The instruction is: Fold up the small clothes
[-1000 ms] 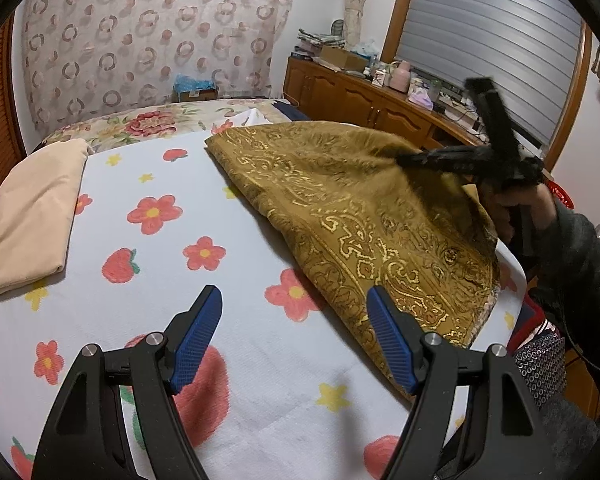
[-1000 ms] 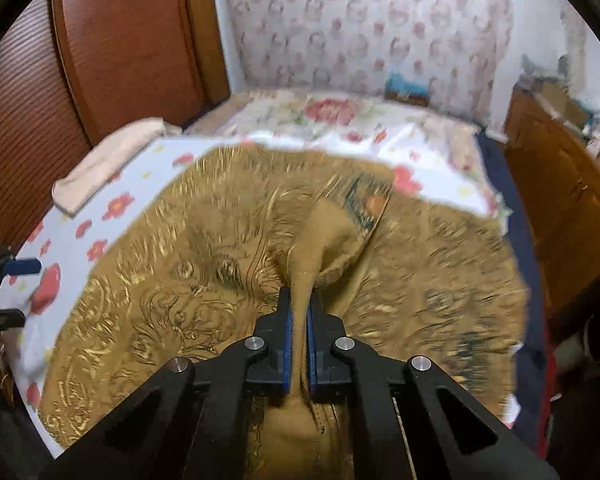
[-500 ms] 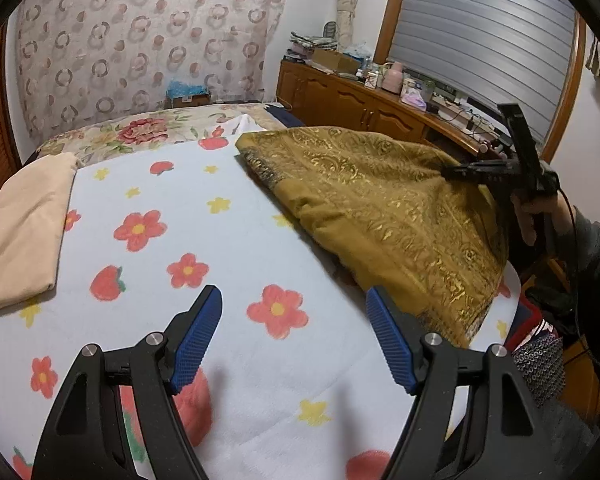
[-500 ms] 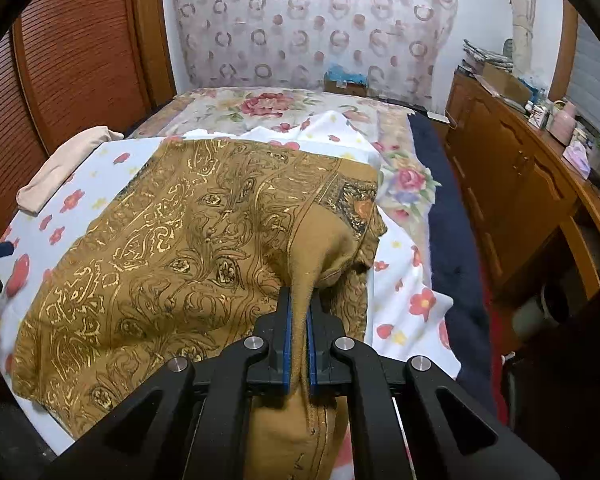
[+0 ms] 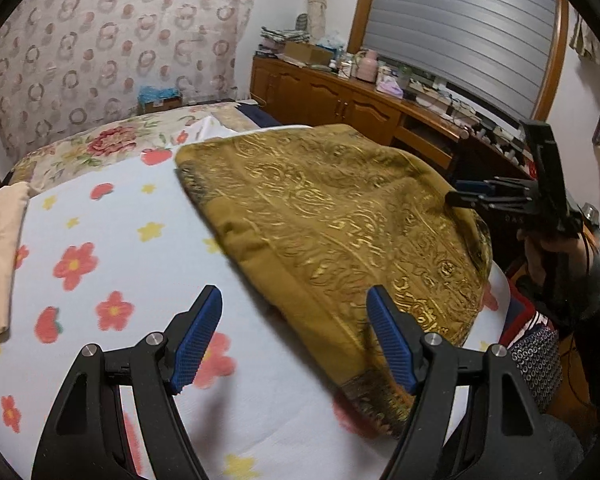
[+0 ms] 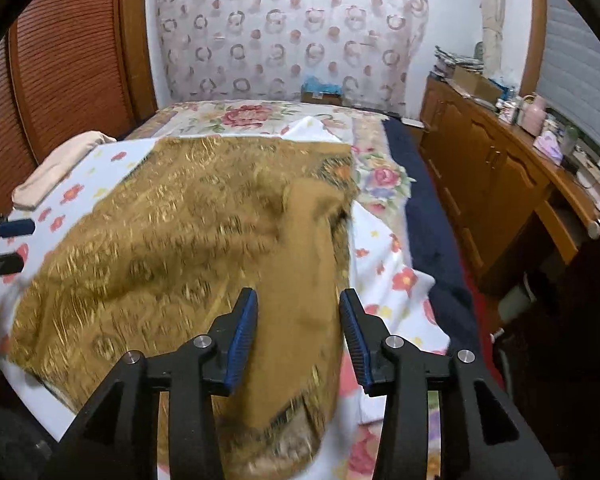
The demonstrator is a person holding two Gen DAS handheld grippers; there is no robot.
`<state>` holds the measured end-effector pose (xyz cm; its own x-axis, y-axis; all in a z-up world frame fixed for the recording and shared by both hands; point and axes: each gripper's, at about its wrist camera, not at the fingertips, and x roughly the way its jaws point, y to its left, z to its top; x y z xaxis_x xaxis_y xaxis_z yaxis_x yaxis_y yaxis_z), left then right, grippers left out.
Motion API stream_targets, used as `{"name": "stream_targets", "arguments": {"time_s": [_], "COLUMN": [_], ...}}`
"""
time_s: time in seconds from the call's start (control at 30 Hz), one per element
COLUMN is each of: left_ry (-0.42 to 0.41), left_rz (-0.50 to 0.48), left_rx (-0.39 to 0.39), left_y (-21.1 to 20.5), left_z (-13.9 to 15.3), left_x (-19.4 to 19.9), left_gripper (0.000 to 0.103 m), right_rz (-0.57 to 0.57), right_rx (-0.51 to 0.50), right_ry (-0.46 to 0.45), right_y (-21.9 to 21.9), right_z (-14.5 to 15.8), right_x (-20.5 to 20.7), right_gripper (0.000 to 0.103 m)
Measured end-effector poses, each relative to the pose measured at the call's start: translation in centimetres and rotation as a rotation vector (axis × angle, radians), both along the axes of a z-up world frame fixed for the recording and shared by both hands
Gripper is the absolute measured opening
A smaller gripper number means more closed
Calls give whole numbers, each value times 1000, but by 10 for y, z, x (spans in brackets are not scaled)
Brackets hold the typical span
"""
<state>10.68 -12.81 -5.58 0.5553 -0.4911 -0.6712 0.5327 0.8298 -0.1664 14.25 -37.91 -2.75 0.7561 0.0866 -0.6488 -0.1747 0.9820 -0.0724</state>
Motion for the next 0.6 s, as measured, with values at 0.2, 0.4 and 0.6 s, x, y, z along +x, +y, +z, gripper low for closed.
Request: {"name": "stream_targets", "arguments": {"time_s": [0.2,0.4,0.6], "left_ry": [16,70,95], "left_rz": [-25,-47,-56], "left_rx": [14,34,52], "left_y": [-15,-23,-22], "left_z": [-7,-25,-39], "left_x": [-2,-9,-21], "left_gripper": [76,75,75], "right_rz": [-19,-60,-22], "right_rx": [31,65,95], "right_ry": [32,74,94], "right_y": [-4,-6,-2], "right_z": [-6,-14,-11], "right_x": [-18,-22,-30], "right_gripper": [44,44,44]}}
